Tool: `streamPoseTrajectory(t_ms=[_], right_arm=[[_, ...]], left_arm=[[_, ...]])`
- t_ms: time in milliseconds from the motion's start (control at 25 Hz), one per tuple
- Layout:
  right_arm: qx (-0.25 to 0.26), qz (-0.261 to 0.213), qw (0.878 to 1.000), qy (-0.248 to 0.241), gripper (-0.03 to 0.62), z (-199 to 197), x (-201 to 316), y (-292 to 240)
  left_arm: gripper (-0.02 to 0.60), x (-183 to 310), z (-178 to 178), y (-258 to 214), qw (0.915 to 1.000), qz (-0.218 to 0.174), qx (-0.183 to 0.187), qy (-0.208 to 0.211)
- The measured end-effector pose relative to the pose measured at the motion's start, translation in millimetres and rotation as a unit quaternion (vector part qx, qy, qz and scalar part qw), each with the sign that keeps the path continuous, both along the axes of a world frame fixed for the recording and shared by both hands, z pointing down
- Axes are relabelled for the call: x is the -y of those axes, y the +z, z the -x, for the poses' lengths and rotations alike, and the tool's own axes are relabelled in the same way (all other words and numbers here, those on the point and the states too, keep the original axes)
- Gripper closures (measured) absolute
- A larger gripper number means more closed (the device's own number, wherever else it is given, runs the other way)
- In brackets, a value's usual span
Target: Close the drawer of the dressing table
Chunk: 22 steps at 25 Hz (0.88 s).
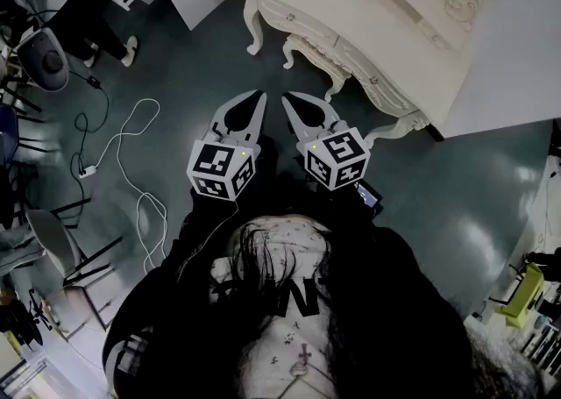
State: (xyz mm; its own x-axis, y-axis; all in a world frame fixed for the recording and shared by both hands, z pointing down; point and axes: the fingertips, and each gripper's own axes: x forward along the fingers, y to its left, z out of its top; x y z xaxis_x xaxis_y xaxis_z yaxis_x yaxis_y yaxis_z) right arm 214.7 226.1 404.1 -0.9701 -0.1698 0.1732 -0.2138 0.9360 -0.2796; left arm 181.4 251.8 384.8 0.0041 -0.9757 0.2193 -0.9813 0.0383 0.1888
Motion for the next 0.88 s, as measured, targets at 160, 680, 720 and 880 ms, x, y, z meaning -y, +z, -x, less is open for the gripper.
streamPoseTrajectory(t_ms=[160,680,720,880], right_arm=[[0.001,0.002,1.000,0.000,0.585,3,5,1],[0.016,0.024,0.999,0.017,0.585,16,40,2],[0.016,0.024,0.999,0.020,0.585,17,45,2],[0.016,0.026,0.999,0.029,0.585,27,65,1]], left_arm=[[0.586,5,2,1,1.0000,0.004,0.001,0.001],[0.586,37,20,4,0.9999,0.015,0.004,0.007],[0.586,41,23,4,0.9998,0.015,0.004,0.009],[0.586,62,34,4,0.9997,0.016,0.003,0.018]])
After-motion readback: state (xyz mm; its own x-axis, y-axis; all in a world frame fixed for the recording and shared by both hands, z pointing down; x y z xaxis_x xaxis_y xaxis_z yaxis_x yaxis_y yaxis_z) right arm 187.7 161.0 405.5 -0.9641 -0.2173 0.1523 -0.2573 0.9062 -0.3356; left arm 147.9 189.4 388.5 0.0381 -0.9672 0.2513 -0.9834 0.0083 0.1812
